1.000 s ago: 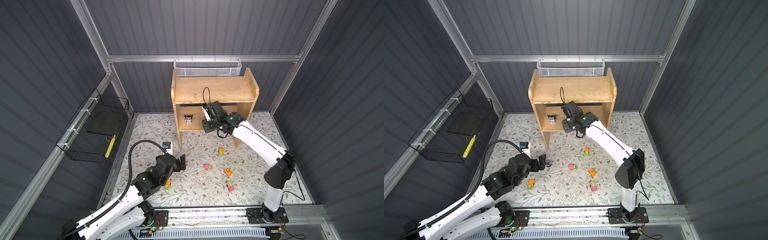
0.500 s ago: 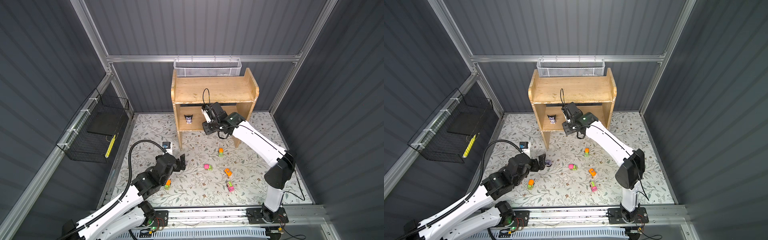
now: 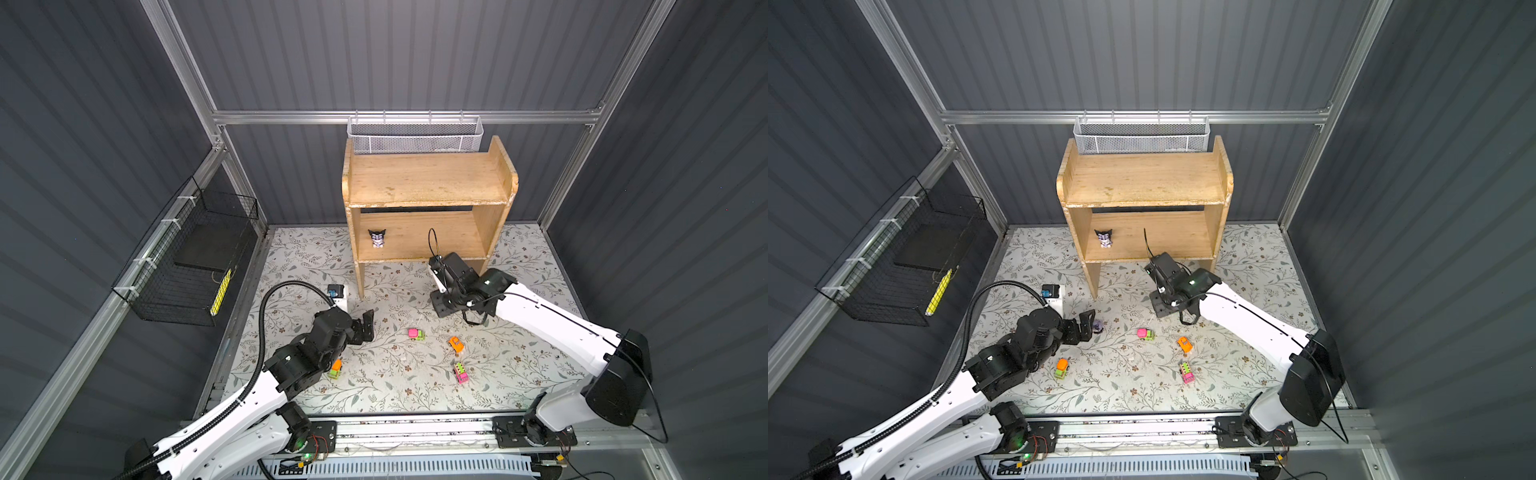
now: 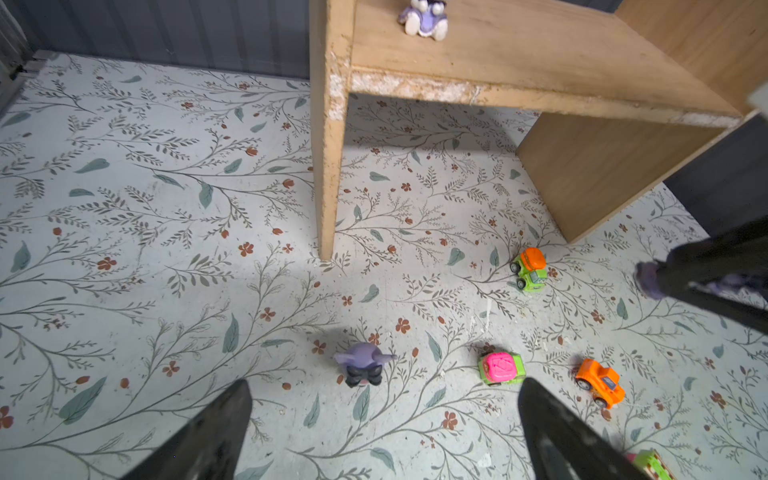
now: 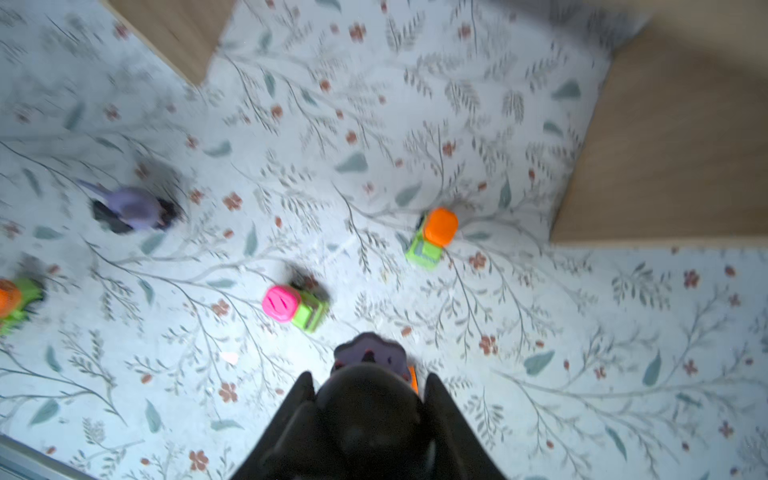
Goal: Place and organize the plastic toys onto the shelf
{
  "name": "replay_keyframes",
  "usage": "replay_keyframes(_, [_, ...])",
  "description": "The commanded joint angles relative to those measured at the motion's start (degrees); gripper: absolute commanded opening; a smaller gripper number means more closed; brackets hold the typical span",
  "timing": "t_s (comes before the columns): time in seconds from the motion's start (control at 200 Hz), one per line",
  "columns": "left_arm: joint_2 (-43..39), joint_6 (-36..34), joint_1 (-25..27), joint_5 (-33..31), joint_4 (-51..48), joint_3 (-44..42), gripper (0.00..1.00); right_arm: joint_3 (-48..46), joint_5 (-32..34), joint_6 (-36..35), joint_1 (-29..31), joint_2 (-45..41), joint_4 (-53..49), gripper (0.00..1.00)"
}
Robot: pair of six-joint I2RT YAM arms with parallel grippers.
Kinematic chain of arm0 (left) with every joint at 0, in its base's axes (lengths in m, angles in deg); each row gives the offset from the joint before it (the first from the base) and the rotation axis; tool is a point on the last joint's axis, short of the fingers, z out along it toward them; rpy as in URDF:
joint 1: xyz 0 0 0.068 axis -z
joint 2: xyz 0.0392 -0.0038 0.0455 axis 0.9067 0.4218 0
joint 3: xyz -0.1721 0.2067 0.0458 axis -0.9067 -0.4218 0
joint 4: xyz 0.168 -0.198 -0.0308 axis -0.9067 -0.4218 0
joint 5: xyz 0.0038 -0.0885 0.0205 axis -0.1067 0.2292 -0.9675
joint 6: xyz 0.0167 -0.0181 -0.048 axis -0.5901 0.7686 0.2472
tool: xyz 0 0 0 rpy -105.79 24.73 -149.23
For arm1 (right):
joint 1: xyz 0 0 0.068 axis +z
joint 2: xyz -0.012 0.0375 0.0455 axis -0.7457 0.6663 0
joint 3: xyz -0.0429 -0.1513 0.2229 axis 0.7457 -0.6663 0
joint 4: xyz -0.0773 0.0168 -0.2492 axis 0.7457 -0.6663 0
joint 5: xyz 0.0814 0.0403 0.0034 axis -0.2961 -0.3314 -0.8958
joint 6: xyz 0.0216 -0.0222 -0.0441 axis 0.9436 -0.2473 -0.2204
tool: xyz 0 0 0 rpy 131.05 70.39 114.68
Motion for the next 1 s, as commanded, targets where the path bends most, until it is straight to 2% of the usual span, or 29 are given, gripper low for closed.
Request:
replay_keyframes(0.0, [1.83,0.8,0.08,4.57,2.87,-1.13,1.0,-5.8,1.32,4.26,-1.26,-2.14,1.92,0.35])
replay_keyframes(0.125, [3.4,1.12,0.05,7.27,5.04,-1.53,1.0,-11.61,0.56,5.77,-3.67,-3.36,4.05,0.35])
replay_keyframes(0.31, [3.23,0.86,0.04,8.29,5.87,-1.92,1.0,-15.47,-0.97,5.21,-7.03,-1.56,8.38,0.35])
replay_keyframes(0.665, [2.83,-0.66,0.06,7.55,4.78,-1.19,1.0,-12.04,-2.69,1.44,-9.79,8.08,10.06,0.35])
replay_keyframes(0.996, [6.36,-2.63,0.07,6.8,5.4,0.86,1.0,-10.36,-2.15,-0.47,-10.48,12.42,12.33,0.35])
